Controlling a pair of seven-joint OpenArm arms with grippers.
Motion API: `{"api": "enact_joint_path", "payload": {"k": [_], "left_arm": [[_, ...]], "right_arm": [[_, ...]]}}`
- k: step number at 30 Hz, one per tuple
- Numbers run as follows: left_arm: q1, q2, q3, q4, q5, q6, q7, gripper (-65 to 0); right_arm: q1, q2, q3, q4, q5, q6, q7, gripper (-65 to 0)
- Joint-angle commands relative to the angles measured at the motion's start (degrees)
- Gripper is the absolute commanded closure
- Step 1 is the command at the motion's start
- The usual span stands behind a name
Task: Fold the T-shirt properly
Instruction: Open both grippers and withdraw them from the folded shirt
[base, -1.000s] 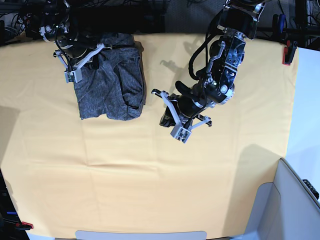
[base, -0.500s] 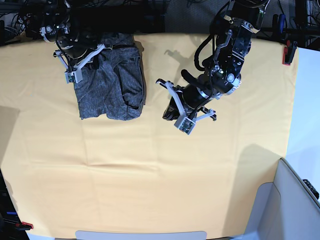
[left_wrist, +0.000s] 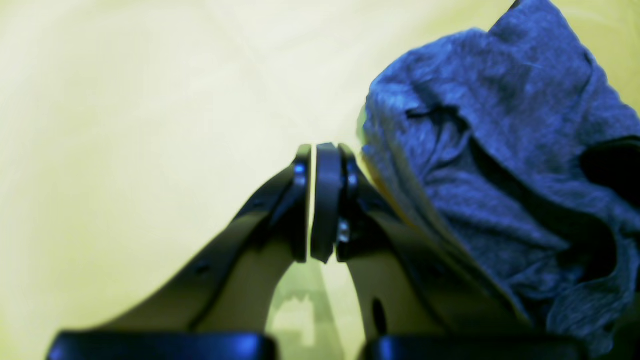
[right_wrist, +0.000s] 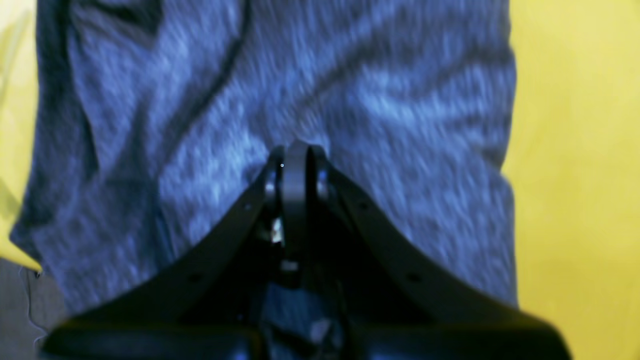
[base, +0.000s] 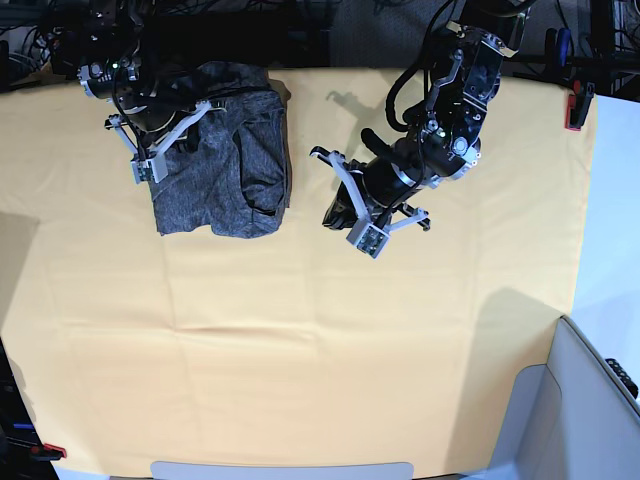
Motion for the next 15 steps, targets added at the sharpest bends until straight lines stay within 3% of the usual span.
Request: {"api": "enact_joint_path", "payload": {"k": [1, 8, 15], "left_arm": [[-0.08, 0.02, -0.25, 1.35, -0.18, 0.05, -0.99, -0.3], [0.27, 0.02, -0.25, 1.71, -0.18, 0.05, -0.99, -0.3], [1.06, -0.07, -0.33, 1.71, -0.18, 0.05, -0.99, -0.3]], "right_arm": [[1.25, 0.3, 0.11, 1.22, 0.47, 0.3, 1.01, 0.0], [6.43, 0.12, -0.06, 1.22, 0.65, 0.3, 1.01, 0.0], [13.03, 0.48, 0.2, 1.31, 5.75, 0.3, 1.01, 0.0]]}}
